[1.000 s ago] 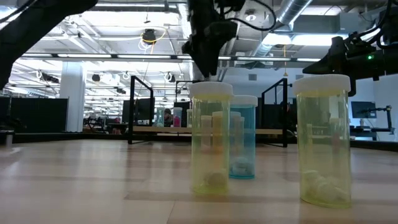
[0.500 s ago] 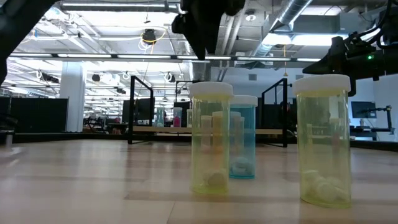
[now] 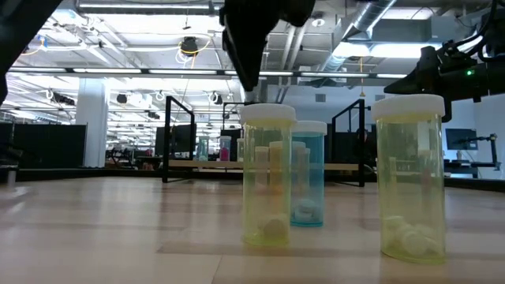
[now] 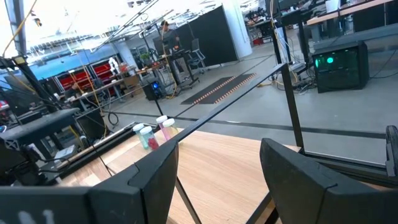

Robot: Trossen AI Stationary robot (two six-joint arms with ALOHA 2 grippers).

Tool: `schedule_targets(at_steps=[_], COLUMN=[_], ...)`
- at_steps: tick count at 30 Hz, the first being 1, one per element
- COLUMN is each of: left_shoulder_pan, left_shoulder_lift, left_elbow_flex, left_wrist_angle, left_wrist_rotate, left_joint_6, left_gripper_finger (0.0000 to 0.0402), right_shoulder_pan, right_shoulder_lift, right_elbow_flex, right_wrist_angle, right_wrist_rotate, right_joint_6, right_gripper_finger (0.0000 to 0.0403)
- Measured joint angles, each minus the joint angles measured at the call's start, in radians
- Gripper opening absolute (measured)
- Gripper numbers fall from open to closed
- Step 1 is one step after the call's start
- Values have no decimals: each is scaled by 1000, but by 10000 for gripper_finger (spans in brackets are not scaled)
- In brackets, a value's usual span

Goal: Pick and place medicine bottles onto shelf by color
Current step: Put the pink pill bottle on the shelf

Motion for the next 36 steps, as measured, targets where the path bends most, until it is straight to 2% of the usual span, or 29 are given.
schedule_targets(at_steps=[4, 12, 25, 28, 32, 36], left_shoulder_pan=[16, 63, 163, 189, 218, 224], left_shoulder_lift=[-1, -4, -58, -92, -210, -384], left_elbow_flex=[-52, -133, -134, -154, -300, -577], left_wrist_angle=[29, 71, -78, -71, 2, 292], left_wrist_rotate=[4, 75, 114, 116, 117, 116], left_joint_6=[80, 170, 265, 282, 287, 235], left_gripper_finger=[177, 177, 177, 176, 176, 176], right_shoulder_pan=[0, 0, 0, 0, 0, 0], right_shoulder_lift=[0, 0, 0, 0, 0, 0], right_elbow_flex=[0, 0, 0, 0, 0, 0], right_wrist_angle=[0, 0, 0, 0, 0, 0], right_wrist_rotate=[0, 0, 0, 0, 0, 0], right_joint_6=[0, 0, 0, 0, 0, 0], right_gripper_finger=[249, 249, 249, 249, 249, 249])
